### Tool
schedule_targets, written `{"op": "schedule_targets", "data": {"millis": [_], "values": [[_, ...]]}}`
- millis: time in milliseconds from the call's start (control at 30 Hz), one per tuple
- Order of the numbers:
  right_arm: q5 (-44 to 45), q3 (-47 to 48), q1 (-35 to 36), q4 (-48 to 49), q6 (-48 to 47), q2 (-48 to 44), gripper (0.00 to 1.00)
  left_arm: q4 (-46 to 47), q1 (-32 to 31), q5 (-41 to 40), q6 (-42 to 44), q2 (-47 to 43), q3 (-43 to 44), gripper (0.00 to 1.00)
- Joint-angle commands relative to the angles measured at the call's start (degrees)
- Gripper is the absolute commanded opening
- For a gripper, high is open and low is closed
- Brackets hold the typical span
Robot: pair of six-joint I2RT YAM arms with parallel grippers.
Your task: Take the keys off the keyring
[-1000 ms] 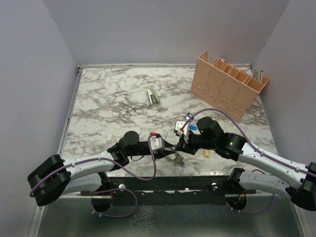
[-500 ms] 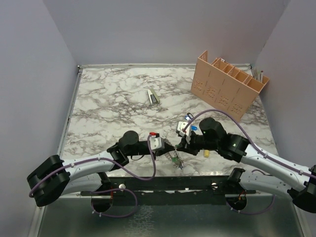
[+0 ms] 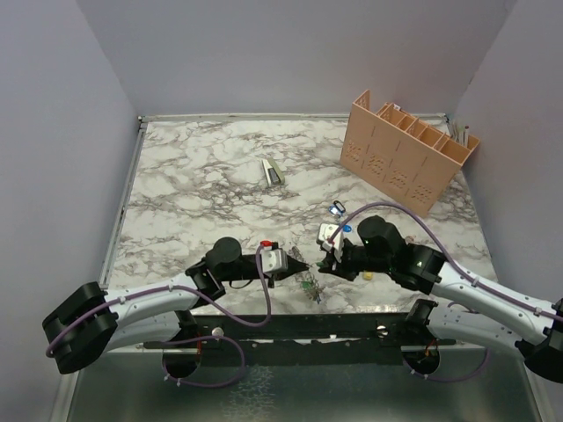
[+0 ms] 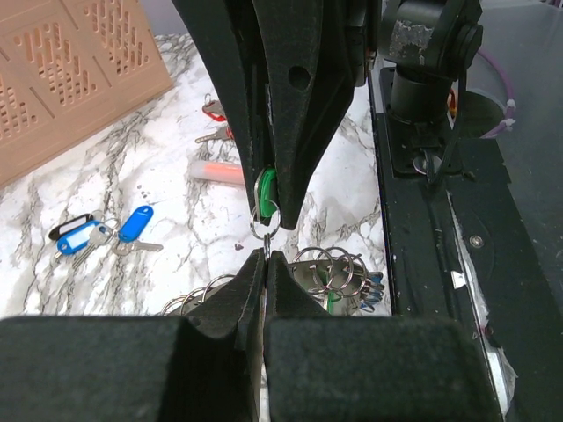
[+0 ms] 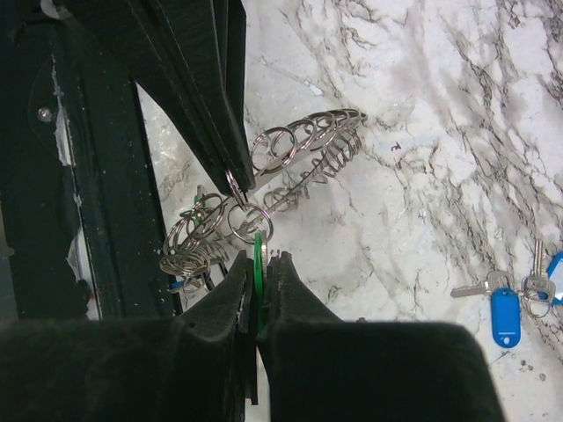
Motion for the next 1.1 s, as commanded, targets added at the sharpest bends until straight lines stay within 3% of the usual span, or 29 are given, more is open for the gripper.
{"op": "schedule_targets", "data": {"millis": [0, 400, 1067], "values": [[-1.4, -1.6, 0.0, 2.8, -2.4, 0.8, 0.01, 3.5, 0.2, 2.4, -1.0, -1.8, -1.3, 0.00], [-1.4, -2.6, 0.1, 6.4, -3.7, 4.0, 0.01, 10.4, 0.2, 5.1, -5.3, -2.6, -2.9, 0.00], [0.4, -1.5, 0.1, 8.4, -3.6, 2.7, 0.01, 11.0, 0.2, 8.7, -7.3, 2.9, -0.9, 0.00]]}}
